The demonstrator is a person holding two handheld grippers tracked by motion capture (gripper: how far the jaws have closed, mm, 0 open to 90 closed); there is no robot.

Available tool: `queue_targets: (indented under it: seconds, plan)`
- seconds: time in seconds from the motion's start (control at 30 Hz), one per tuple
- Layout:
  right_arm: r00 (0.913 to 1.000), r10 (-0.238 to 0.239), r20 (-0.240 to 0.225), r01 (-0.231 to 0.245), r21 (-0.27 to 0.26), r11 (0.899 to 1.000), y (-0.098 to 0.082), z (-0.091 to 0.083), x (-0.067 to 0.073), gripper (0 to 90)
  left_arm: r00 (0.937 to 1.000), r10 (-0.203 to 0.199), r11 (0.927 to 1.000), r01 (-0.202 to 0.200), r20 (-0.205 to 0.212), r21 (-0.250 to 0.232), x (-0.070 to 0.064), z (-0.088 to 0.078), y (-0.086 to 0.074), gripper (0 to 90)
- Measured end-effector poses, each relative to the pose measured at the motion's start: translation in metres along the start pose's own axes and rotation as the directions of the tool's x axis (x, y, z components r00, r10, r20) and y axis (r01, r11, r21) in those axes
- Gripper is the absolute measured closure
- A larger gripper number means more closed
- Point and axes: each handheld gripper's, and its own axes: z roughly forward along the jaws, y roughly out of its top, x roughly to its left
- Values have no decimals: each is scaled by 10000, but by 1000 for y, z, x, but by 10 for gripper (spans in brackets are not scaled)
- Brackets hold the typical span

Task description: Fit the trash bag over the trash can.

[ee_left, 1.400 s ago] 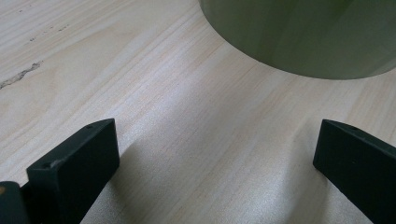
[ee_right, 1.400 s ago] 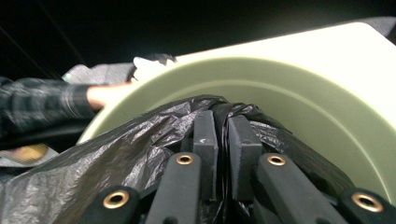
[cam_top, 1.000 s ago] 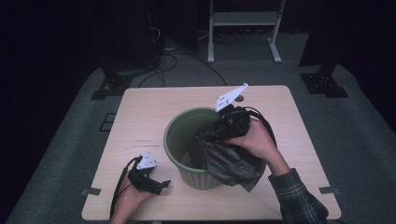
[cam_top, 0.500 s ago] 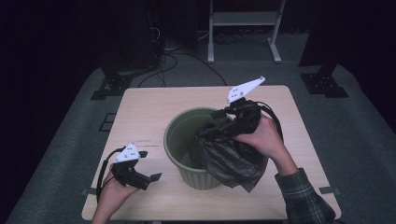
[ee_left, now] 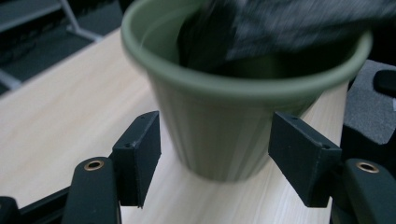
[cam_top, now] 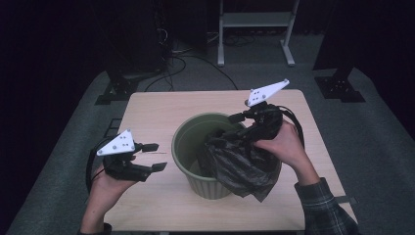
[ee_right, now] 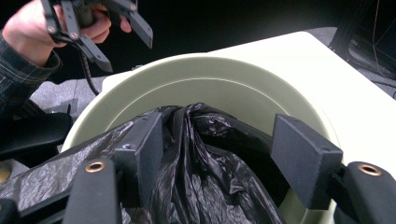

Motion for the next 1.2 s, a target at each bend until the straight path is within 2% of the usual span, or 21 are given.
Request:
queue_targets:
  seconds: [0.13, 0.3, 0.43, 0.67, 0.77, 0.87, 0.93, 1.03, 1.1, 1.17, 1.2]
  plan:
    - [10000, 61, 6, -61, -71, 10000, -3, -5, 0, 334, 9986, 467, 9989, -468, 237, 22, -1, 12, 27, 315]
    - [10000, 47, -36, -47, -108, 9999, -5, -8, 0, 335, 9931, 818, 9966, -819, 838, -32, 2, 39, 54, 300]
    - [10000, 33, -91, -34, -67, 10000, -6, -8, 0, 336, 9877, 985, 9950, -1000, 1217, 60, 4, 61, 69, 298]
    - [9999, 68, -126, -70, -119, 9999, -6, -9, 2, 337, 9777, 1159, 9917, -1237, 1752, 345, 7, 91, 83, 313]
    - [9999, 47, -103, -48, -147, 9999, -7, -11, 2, 337, 9718, 1248, 9883, -1397, 2000, 620, 6, 102, 87, 337]
    - [10000, 65, -72, -66, -243, 9997, -8, -15, 1, 337, 9672, 1346, 9830, -1578, 2152, 943, 4, 111, 90, 413]
    - [9999, 113, -5, -113, -282, 9995, -10, -18, 1, 337, 9649, 1382, 9777, -1689, 2234, 1249, 4, 115, 89, 538]
    - [9998, 192, 90, -189, -328, 9993, -14, -25, -1, 336, 9657, 1328, 9747, -1681, 2233, 1472, 6, 115, 86, 723]
    - [9996, 242, 133, -237, -369, 9990, -17, -29, -1, 336, 9698, 1147, 9785, -1476, 2150, 1438, 8, 113, 83, 814]
    - [9994, 271, 211, -260, -485, 9985, -20, -35, -2, 337, 9767, 1052, 9793, -1345, 1870, 1512, 11, 109, 79, 858]
    - [9993, 306, 231, -292, -563, 9980, -21, -38, -2, 337, 9795, 920, 9822, -1189, 1793, 1456, 13, 107, 77, 872]
